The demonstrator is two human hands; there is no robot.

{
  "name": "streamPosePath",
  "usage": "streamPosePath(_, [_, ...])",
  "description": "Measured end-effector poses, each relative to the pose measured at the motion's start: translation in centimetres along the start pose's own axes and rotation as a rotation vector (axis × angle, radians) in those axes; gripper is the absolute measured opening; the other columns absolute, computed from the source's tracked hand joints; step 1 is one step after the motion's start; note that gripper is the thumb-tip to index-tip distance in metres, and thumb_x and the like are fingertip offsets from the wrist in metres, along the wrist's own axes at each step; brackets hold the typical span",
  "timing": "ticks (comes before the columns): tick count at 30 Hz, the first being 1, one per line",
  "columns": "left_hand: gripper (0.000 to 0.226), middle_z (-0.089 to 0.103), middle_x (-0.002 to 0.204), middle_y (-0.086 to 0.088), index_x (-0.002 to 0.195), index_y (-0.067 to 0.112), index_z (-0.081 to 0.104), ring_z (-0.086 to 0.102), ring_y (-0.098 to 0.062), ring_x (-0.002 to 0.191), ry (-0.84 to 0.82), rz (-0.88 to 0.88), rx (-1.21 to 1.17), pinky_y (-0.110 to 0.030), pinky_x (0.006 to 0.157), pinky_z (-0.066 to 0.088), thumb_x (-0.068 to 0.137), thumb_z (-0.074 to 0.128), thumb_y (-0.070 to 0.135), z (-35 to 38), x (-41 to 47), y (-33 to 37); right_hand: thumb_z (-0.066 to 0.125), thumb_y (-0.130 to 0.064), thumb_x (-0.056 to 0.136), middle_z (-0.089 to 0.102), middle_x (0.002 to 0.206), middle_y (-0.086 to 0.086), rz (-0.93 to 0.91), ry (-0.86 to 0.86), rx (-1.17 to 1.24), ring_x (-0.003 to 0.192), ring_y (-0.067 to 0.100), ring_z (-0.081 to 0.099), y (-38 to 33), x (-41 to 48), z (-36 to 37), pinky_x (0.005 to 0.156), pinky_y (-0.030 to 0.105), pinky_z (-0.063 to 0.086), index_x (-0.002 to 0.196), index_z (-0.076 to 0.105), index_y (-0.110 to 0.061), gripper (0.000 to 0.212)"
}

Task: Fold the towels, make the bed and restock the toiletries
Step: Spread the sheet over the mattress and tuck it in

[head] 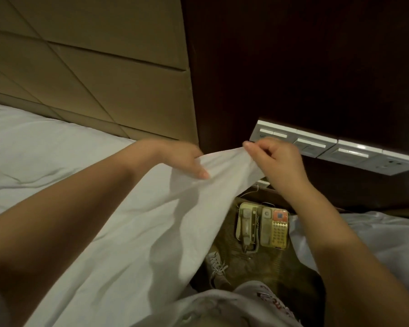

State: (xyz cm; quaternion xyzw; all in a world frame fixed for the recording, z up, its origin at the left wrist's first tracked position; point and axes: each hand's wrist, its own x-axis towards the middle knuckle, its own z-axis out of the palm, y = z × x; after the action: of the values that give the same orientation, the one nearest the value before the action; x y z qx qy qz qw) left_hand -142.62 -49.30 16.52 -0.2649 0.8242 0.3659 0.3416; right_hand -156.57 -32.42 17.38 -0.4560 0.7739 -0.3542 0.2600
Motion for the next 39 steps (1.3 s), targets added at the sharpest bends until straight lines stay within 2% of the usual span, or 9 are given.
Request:
streamPosePath(4, [0.041, 0.062, 0.102, 0.0, 0.109, 0.013, 0.064, 0.058, -0.019, 0.097, 0.07, -0.151, 0.037, -0.028, 0.083, 0.046, 0.086, 0.062, 0.048, 1.6, 0.8, -4.2, 0.049, -0.033, 0.096, 0.045, 0.062, -0.003, 0.099, 0.081, -0.076, 0.058, 0.008, 0.042, 1.6, -0.7, -1.2, 0.055, 0.02, 0.03, 0.067, 0.053, -0.019, 0.033])
streamPosePath(8, [0.043, 0.061, 0.076, -0.003, 0.078, 0.006, 0.069, 0.057, -0.019, 0.076, 0.251, -0.201, -0.198, -0.027, 0.07, 0.044, 0.083, 0.066, 0.048, 3.0, -0.3, -8.3, 0.053, -0.045, 0.092, 0.045, 0.054, 0.004, 0.24, 0.17, -0.229, 0.052, 0.015, 0.043, 4.2, -1.2, -0.8, 0.054, 0.028, 0.033, 0.068, 0.061, -0.004, 0.048])
streamPosePath(12, [0.048, 0.045, 0.053, -0.001, 0.05, 0.013, 0.052, 0.044, -0.016, 0.057, 0.422, -0.249, -0.225, -0.025, 0.056, 0.034, 0.084, 0.067, 0.045, 2.7, -2.0, -11.5, 0.063, -0.044, 0.086, 0.038, 0.049, 0.0, 0.349, 0.127, -0.072, 0.049, 0.012, 0.039, 3.7, -1.6, 0.6, 0.056, 0.023, 0.034, 0.053, 0.051, -0.009, 0.05])
streamPosePath(15, [0.052, 0.038, 0.054, -0.005, 0.051, 0.011, 0.044, 0.037, -0.019, 0.055, 0.497, -0.294, -0.138, -0.028, 0.053, 0.029, 0.084, 0.066, 0.044, 1.7, -3.4, -13.7, 0.068, -0.031, 0.085, 0.038, 0.048, -0.005, 0.374, -0.024, 0.099, 0.051, 0.01, 0.04, 2.5, -1.9, 1.7, 0.058, 0.022, 0.035, 0.05, 0.049, -0.014, 0.043])
streamPosePath(20, [0.043, 0.048, 0.066, -0.009, 0.07, 0.001, 0.063, 0.043, -0.021, 0.066, 0.544, -0.284, -0.057, -0.028, 0.056, 0.03, 0.087, 0.064, 0.041, 0.4, -5.7, -16.5, 0.069, -0.02, 0.084, 0.057, 0.074, -0.004, 0.285, -0.221, 0.043, 0.072, 0.008, 0.051, 1.0, -3.0, 3.2, 0.062, 0.021, 0.039, 0.071, 0.062, -0.013, 0.016])
streamPosePath(27, [0.026, 0.061, 0.08, 0.002, 0.082, 0.015, 0.065, 0.054, -0.018, 0.08, 0.213, -0.205, 0.028, -0.021, 0.064, 0.039, 0.087, 0.064, 0.041, 1.7, -8.1, -19.4, 0.051, -0.032, 0.096, 0.045, 0.077, -0.005, 0.359, 0.411, 0.045, 0.068, 0.009, 0.044, -0.2, -2.7, 5.8, 0.056, 0.021, 0.034, 0.091, 0.051, -0.01, 0.023])
streamPosePath(29, [0.03, 0.062, 0.083, 0.0, 0.086, 0.013, 0.067, 0.054, -0.018, 0.081, 0.202, -0.216, -0.018, -0.019, 0.063, 0.039, 0.087, 0.064, 0.043, 3.1, -8.1, -20.8, 0.05, -0.032, 0.097, 0.044, 0.076, -0.007, 0.386, 0.467, 0.031, 0.07, 0.01, 0.044, 0.1, -2.6, 6.9, 0.057, 0.022, 0.035, 0.093, 0.05, -0.01, 0.023])
streamPosePath(36, [0.023, 0.048, 0.077, -0.004, 0.077, 0.013, 0.054, 0.045, -0.02, 0.077, 0.67, -0.144, -0.421, -0.027, 0.061, 0.031, 0.09, 0.063, 0.029, 4.0, -8.3, -24.5, 0.06, -0.025, 0.091, 0.049, 0.08, -0.011, 0.44, 0.61, 0.164, 0.082, 0.013, 0.051, -0.2, -2.0, 9.4, 0.071, 0.028, 0.042, 0.094, 0.053, -0.013, 0.015])
streamPosePath(39, [0.029, 0.04, 0.069, -0.002, 0.069, 0.014, 0.043, 0.036, -0.018, 0.065, 0.666, -0.124, -0.433, -0.028, 0.056, 0.026, 0.087, 0.066, 0.019, 2.8, -8.4, -25.8, 0.059, -0.024, 0.092, 0.052, 0.084, -0.006, 0.418, 0.645, 0.139, 0.086, 0.015, 0.051, -0.9, -1.6, 9.7, 0.073, 0.029, 0.043, 0.095, 0.052, -0.013, 0.014])
